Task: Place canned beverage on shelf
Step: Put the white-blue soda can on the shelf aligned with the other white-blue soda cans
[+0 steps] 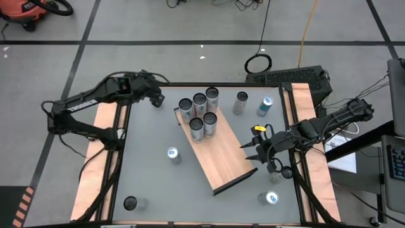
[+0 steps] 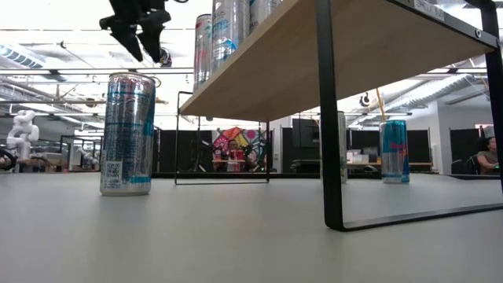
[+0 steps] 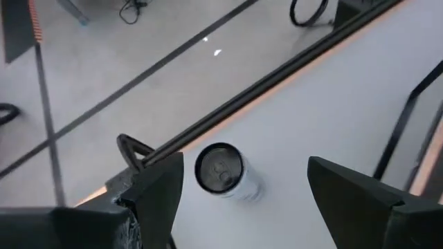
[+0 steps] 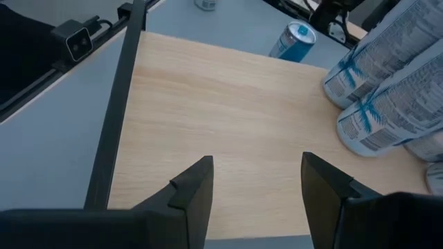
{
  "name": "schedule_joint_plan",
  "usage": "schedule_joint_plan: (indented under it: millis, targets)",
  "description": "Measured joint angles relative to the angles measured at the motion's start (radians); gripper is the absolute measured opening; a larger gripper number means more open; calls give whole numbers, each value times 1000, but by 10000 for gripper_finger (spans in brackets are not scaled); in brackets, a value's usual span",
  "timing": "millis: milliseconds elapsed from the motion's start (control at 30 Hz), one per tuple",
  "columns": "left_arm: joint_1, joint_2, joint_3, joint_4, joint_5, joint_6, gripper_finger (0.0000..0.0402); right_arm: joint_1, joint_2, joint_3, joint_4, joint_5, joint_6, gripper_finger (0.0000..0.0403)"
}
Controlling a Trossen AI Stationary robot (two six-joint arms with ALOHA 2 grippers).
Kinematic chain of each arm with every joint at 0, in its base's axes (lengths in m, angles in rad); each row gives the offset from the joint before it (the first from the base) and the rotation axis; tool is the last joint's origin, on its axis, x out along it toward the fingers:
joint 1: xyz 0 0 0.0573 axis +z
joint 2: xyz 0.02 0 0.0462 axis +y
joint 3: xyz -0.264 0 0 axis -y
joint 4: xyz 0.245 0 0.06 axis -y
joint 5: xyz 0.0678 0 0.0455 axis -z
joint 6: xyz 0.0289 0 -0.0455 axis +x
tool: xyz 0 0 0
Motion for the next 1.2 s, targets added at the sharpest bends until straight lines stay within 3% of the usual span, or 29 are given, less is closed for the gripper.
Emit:
schedule_joint_plan:
  millis: [167,333,567,833,1200]
  targets:
    - [37,58,0,-44,64,-55,305,0,0,0,6,-1,0,150]
    - [93,132,0,-124,70,-94,347,0,0,0,6,-2,0,150]
    - [189,174,-1,-27,168,122,396,0,0,0,6,-3,32,150]
    - [315,172,-2,-1,332,237,397,0,0,0,-2,-4,68,150]
    - [365,172,-146,97,346,251,397,0,0,0,-3,-5,35,150]
